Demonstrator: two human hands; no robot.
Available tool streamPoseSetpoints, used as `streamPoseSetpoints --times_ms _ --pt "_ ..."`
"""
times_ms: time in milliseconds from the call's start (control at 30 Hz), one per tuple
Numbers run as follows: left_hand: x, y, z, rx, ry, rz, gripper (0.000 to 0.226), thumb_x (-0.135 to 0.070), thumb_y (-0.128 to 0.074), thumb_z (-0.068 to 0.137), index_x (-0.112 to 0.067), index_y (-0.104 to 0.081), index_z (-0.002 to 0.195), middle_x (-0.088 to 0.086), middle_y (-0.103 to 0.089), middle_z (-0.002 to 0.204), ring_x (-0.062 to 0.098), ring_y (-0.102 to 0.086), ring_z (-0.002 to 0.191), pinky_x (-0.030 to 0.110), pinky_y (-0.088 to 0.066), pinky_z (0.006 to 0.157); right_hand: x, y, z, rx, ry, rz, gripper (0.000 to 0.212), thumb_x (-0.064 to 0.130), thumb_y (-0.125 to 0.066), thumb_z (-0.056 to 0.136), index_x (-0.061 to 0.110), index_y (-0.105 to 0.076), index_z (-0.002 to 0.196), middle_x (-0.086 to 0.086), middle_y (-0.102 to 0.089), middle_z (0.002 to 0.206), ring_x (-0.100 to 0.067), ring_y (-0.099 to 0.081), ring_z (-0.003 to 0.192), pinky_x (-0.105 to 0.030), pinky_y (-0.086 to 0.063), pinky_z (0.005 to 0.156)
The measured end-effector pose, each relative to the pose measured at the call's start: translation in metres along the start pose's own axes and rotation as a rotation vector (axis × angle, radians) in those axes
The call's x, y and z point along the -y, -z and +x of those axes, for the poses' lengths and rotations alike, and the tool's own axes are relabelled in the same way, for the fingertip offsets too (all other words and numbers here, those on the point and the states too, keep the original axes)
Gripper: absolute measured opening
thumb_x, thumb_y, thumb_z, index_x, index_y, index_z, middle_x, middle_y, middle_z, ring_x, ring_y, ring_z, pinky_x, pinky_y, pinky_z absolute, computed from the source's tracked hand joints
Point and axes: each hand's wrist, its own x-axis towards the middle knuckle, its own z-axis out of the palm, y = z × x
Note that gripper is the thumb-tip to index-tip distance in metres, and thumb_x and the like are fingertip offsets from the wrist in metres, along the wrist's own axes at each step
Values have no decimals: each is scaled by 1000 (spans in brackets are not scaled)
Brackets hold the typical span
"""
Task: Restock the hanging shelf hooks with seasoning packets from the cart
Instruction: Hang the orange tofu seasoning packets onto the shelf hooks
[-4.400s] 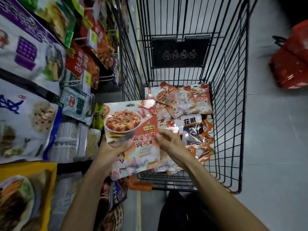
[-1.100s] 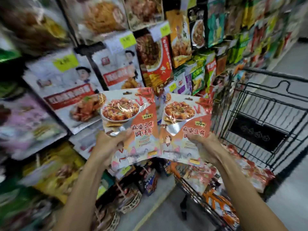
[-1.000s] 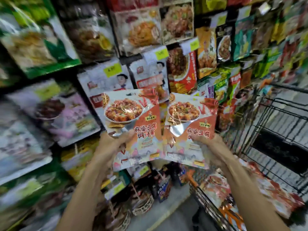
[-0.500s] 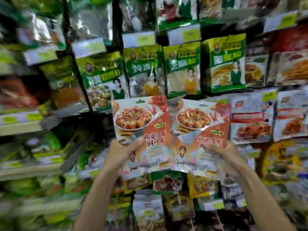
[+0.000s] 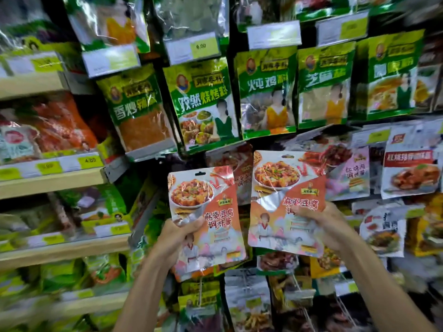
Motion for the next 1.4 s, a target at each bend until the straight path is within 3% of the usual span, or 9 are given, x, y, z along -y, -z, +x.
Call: streamPoseSetpoints --times_ms 133,333,500,700,867,1000,1100,1233,1400 --pt "0 -16 25 42 0 22 26 -6 -72 78 -9 -54 59 -5 -58 43 4 -54 36 14 -42 38 4 10 5 -58 11 -39 15 -3 -66 81 2 -65 95 -1 -74 79 -13 -71 72 -20 -54 59" --pt "-9 -46 65 67 -2 107 33 -9 -73 81 -5 -53 56 -2 -52 41 7 -45 35 17 -37 39 13 23 16 -13 13 -4 25 3 -69 74 3 -62 98 -1 -76 81 -16 -73 76 -20 -56 59" --pt "-4 -62 82 75 -11 71 21 -5 -72 82 -3 -58 66 -1 -60 47 6 -52 38 16 -40 39 18 33 24 7 19 -42 39 11 -73 68 3 -62 105 -2 -75 88 -17 -71 86 -26 -54 73" --pt "12 -62 88 46 38 59 21 -5 -73 80 -8 -61 63 -1 -64 50 7 -60 44 16 -44 42 12 35 31 73 7 -10 36 10 -74 68 2 -62 101 -7 -75 89 -20 -73 78 -21 -56 57" --pt "14 -66 102 13 72 60 13 -8 -76 78 -3 -66 73 5 -69 59 11 -67 53 18 -50 48 1 30 37 103 -13 -28 48 18 -79 62 3 -64 105 -13 -74 102 -27 -71 94 -27 -58 69" --pt "18 -72 118 -59 120 57 27 -12 -78 77 8 -63 88 16 -64 73 25 -59 63 29 -47 60 -6 23 39 126 -45 -45 57 23 -82 60 1 -63 109 -15 -72 105 -28 -70 97 -28 -58 72" --pt "20 -76 132 -102 111 85 24 -13 -78 78 -1 -57 75 8 -49 58 18 -43 51 29 -36 54 -10 18 39 129 -73 -38 62 23 -83 57 0 -62 111 -15 -72 106 -29 -70 99 -34 -57 78" --pt "19 -82 153 -151 99 75 29 -10 -77 79 4 -58 96 8 -61 72 18 -53 58 36 -47 58 -11 13 38 137 -83 -44 63 20 -83 58 -1 -60 113 -14 -73 105 -29 -69 100 -36 -56 80" --pt "21 -86 175 -204 104 111 26 -9 -74 81 -7 -54 64 10 -54 59 15 -45 46 27 -36 48 -12 7 40 142 -85 -34 61 18 -83 59 -2 -59 112 -15 -73 103 -30 -70 98 -34 -58 75"
